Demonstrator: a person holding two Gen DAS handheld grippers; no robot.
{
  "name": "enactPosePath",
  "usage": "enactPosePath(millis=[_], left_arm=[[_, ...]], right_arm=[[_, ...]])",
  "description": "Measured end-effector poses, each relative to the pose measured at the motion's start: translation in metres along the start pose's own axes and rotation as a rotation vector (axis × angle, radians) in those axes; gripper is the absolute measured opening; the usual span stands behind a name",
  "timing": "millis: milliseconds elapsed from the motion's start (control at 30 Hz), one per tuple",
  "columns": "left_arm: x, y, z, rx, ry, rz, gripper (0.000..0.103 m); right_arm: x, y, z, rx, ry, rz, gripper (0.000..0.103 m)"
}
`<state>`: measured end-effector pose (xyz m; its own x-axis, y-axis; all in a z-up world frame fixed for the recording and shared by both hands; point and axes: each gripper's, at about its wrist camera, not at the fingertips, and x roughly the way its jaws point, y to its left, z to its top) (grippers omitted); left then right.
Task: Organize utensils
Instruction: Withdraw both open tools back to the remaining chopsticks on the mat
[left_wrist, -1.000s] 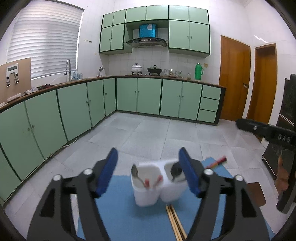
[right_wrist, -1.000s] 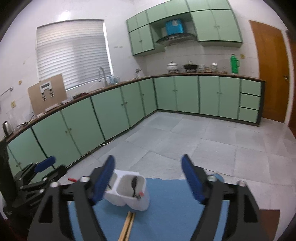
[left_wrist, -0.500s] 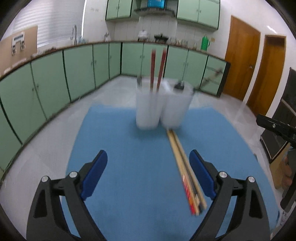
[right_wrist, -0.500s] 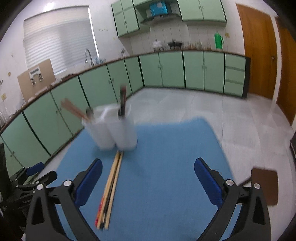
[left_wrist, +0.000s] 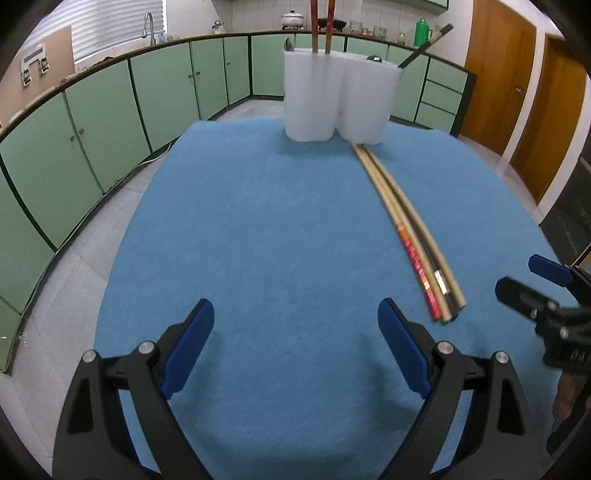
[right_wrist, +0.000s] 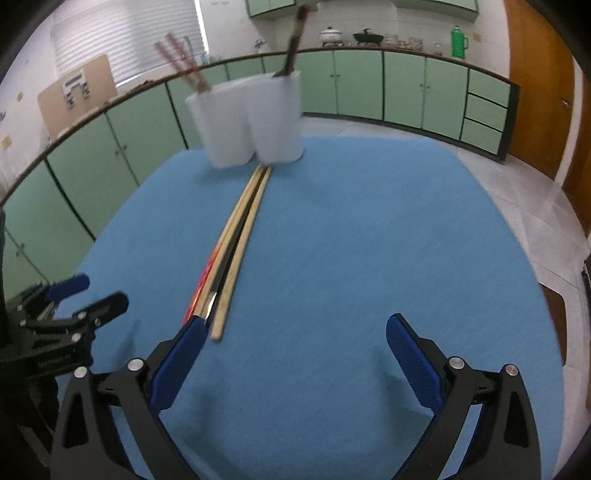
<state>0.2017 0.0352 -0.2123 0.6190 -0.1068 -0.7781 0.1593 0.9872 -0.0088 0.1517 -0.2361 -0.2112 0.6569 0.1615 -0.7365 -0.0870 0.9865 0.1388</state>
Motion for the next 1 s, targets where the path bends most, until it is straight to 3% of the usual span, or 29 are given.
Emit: enactPosePath(millis=[467, 600, 733, 900, 967, 1000], left_arm=[[-0.004, 0.020, -0.010, -0.028, 0.013, 0.048, 0.088], [-0.002, 0.020, -0.010, -0.035, 0.017, 0.043, 0.088], [-0.002, 0.021, -0.011, -0.034, 0.016, 0.042, 0.088], [-0.001, 0.019, -0.011, -0.042, 0.019, 0.037, 0.088], [-0.002, 0.016, -0.010, -0.036, 0.020, 0.032, 0.088], [-0.002, 0.014, -0.010, -0.031, 0.021, 0.028, 0.088]], right_arm=[[0.013, 0.034, -0.005, -0.061, 0.031, -0.002, 0.066], [0.013, 0.036, -0.004, -0.087, 0.037, -0.022, 0.048], [0.008, 0.023, -0.006, -0.068, 0.034, -0.035, 0.046], [0.006, 0.022, -0.008, -0.055, 0.034, 0.012, 0.046], [0.009, 0.027, -0.006, -0.063, 0.034, 0.017, 0.040], [0.011, 0.028, -0.005, -0.064, 0.035, 0.020, 0.032]])
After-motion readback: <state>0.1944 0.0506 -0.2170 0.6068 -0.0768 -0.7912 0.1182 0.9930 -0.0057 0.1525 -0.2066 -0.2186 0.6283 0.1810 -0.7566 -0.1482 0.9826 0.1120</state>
